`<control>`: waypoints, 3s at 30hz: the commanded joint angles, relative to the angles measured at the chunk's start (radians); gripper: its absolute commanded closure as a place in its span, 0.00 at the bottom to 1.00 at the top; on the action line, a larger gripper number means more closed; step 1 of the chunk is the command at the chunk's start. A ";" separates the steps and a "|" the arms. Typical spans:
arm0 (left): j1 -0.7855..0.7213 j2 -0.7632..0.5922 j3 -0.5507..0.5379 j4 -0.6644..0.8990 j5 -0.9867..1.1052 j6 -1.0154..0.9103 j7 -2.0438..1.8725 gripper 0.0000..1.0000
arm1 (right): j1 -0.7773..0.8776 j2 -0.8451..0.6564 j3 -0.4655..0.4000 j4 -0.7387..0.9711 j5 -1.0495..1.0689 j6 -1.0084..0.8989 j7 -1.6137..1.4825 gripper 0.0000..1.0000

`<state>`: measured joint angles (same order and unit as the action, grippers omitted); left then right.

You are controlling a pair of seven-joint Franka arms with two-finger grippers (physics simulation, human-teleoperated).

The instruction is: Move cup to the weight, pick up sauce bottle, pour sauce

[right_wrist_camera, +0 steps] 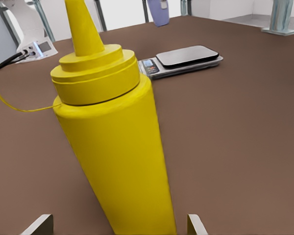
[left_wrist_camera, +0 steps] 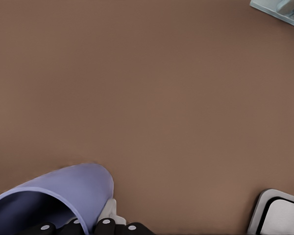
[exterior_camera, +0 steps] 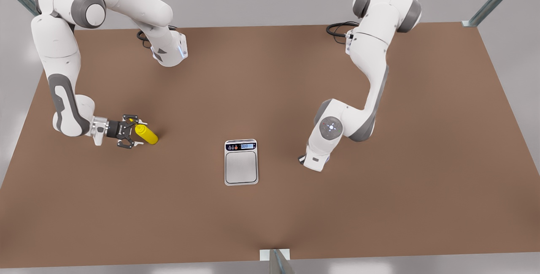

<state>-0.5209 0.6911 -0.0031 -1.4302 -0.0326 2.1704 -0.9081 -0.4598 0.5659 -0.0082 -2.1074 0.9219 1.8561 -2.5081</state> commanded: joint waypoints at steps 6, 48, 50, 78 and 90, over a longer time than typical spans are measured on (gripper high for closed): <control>-0.097 0.139 0.002 0.209 -0.061 0.000 -0.179 0.79 | 0.009 0.005 0.010 0.001 0.015 0.000 0.000 0.00; -0.280 0.427 0.008 0.579 -0.056 0.247 -0.351 0.37 | 0.032 0.006 0.016 0.049 0.051 -0.080 0.057 0.45; -0.278 0.424 0.009 0.579 -0.058 0.249 -0.353 0.37 | 0.029 -0.011 0.013 0.086 0.051 -0.118 0.107 0.45; -0.018 -0.206 0.251 -0.044 -0.230 -0.176 0.351 0.35 | 0.197 -0.221 0.448 0.359 -1.094 0.290 1.523 0.45; 0.367 -0.521 0.161 -0.196 -0.087 -0.420 0.842 0.00 | 0.444 -0.040 0.568 0.515 -1.672 0.186 1.671 0.45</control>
<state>-0.1602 0.1476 0.1579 -1.6582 -0.1872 1.7721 -0.0668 -0.0168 0.5261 0.5591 -1.5922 -0.7493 2.0377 -0.8383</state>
